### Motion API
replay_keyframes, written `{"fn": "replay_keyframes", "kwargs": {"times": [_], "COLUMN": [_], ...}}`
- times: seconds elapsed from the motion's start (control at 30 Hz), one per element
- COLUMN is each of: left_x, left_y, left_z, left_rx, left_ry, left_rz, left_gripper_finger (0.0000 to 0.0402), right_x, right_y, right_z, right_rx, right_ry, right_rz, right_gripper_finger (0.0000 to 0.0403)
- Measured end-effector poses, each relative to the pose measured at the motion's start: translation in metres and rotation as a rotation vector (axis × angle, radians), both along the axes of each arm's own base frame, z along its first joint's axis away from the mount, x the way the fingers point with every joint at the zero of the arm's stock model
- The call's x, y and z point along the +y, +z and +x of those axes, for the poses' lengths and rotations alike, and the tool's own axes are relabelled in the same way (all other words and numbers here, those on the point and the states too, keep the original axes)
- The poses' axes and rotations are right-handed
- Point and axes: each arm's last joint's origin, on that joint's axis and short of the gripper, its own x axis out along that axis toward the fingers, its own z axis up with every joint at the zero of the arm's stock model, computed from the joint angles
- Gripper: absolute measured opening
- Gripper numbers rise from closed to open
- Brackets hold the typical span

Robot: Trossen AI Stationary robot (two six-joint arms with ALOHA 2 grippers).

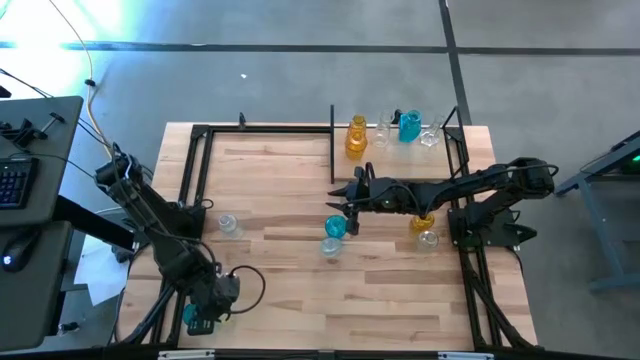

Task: Sort vases onto shelf
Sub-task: Put the transparent vase on the shelf aligned with the other transparent vase

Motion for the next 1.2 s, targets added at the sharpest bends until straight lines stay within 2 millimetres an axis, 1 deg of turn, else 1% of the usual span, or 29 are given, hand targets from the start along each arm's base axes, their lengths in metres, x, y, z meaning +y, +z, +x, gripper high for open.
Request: {"fn": "replay_keyframes", "kwargs": {"times": [0.1,0.3,0.33,0.47,0.57,0.73,0.83,1.0,1.1,1.2], "left_x": [0.000,0.001,0.003,0.009,0.018,0.037,0.055,0.091,0.113,0.133], "left_y": [0.000,0.001,0.001,0.001,0.004,0.021,0.032,0.045,0.050,0.050], "left_z": [0.000,0.001,0.003,0.010,0.020,0.043,0.057,0.081,0.095,0.109], "left_rx": [-0.005,-0.040,-0.042,-0.067,-0.101,-0.201,-0.254,-0.360,-0.381,-0.358], "left_ry": [-0.015,-0.095,-0.101,-0.119,-0.142,-0.179,-0.193,-0.195,-0.199,-0.214], "left_rz": [0.001,0.002,-0.003,-0.006,0.005,-0.002,0.025,0.065,0.099,0.136], "left_gripper_finger": [0.0120,0.0025,0.0017,0.0020,0.0018,0.0016,0.0016,0.0016,0.0016,0.0016], "right_x": [0.003,0.005,0.005,0.005,0.006,0.015,0.022,0.036,0.043,0.050], "right_y": [0.000,0.000,0.000,0.000,0.000,0.003,0.012,0.027,0.031,0.031], "right_z": [0.000,0.000,0.000,0.000,0.000,-0.004,-0.013,-0.035,-0.046,-0.052], "right_rx": [0.000,-0.001,0.000,0.000,0.006,0.013,0.016,0.047,0.074,0.102], "right_ry": [0.009,0.015,0.016,0.015,0.018,0.048,0.035,-0.031,-0.053,-0.064], "right_rz": [-0.001,-0.001,-0.001,0.000,0.001,-0.003,-0.017,-0.059,-0.054,-0.040], "right_gripper_finger": [0.0117,0.0117,0.0117,0.0117,0.0117,0.0117,0.0117,0.0117,0.0117,0.0117]}}
